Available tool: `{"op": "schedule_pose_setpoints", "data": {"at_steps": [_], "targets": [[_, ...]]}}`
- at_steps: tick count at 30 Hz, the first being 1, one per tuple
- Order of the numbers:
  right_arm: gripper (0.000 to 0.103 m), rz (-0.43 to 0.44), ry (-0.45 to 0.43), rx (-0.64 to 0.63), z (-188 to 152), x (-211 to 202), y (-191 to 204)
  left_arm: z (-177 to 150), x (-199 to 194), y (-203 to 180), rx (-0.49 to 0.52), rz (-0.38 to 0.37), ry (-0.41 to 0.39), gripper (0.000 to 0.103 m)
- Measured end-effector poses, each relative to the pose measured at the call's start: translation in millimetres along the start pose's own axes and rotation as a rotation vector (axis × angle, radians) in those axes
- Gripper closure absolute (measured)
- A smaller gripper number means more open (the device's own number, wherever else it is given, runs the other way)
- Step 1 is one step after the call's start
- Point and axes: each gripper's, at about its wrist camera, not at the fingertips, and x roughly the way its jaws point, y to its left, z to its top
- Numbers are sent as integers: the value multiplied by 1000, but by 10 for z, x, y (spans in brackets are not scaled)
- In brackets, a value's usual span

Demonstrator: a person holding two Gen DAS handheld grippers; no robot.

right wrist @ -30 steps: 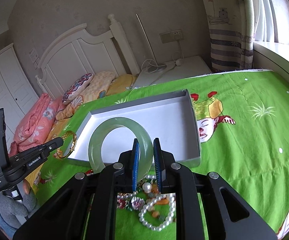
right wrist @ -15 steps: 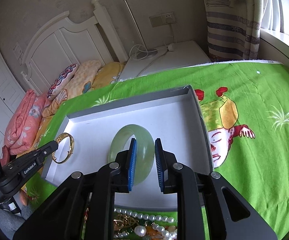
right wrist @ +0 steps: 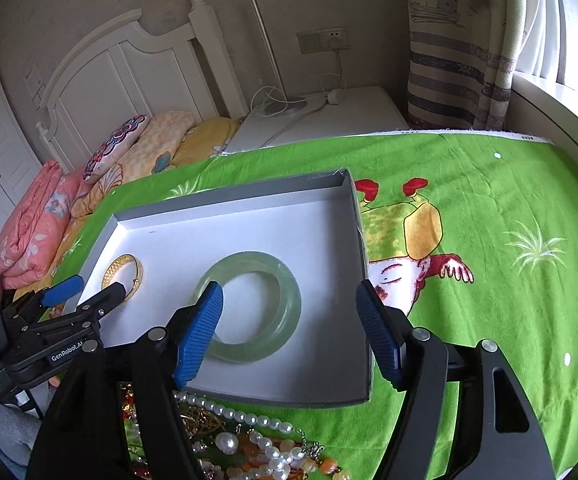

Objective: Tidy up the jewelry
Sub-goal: 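Carry both bangles over the white box and open both tools, then withdraw both open tools from the box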

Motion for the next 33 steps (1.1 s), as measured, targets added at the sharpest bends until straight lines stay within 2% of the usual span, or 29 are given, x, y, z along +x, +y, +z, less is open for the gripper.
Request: {"op": "schedule_pose_setpoints", "data": {"at_steps": [3,6,7,8,12,17,22,25,27,28,29,30,31,33], "targets": [[37,16,16,-25,-70,22,14,-68,-26,-13,-5,3,1,20],[35,-86,44,-183,-167,50,227,-154,-38,-108,50,52,15,17],[30,-106,62,-226,-207,46,295,-183,-53,-123,56,61,13,17],[30,-122,78,-255,-246,37,345,-203,-70,-100,40,53,21,17],[30,-91,136,-233,-310,-48,311,-282,-148,-104,66,39,58,16],[30,-66,151,-209,-507,-260,316,-452,-295,-76,76,26,65,16],[31,-24,126,-199,-724,-481,310,-699,-511,-36,62,21,22,16],[27,20,7,-196,-868,-795,288,-864,-735,86,1,-37,-47,17],[16,78,-155,-199,-1019,-1155,240,-968,-926,141,-17,-69,-95,17],[14,101,-240,-197,-1105,-1339,203,-1023,-1036,168,-28,-72,-123,13],[8,119,-303,-194,-1175,-1489,167,-1078,-1145,198,-43,-77,-156,9],[4,123,-347,-192,-1242,-1609,128,-1146,-1255,242,-62,-90,-194,2],[4,105,-367,-189,-1276,-1683,96,-1212,-1351,283,-81,-98,-226,2],[4,32,-336,-164,-1334,-1714,29,-1359,-1494,351,-115,-85,-264,2]]}}
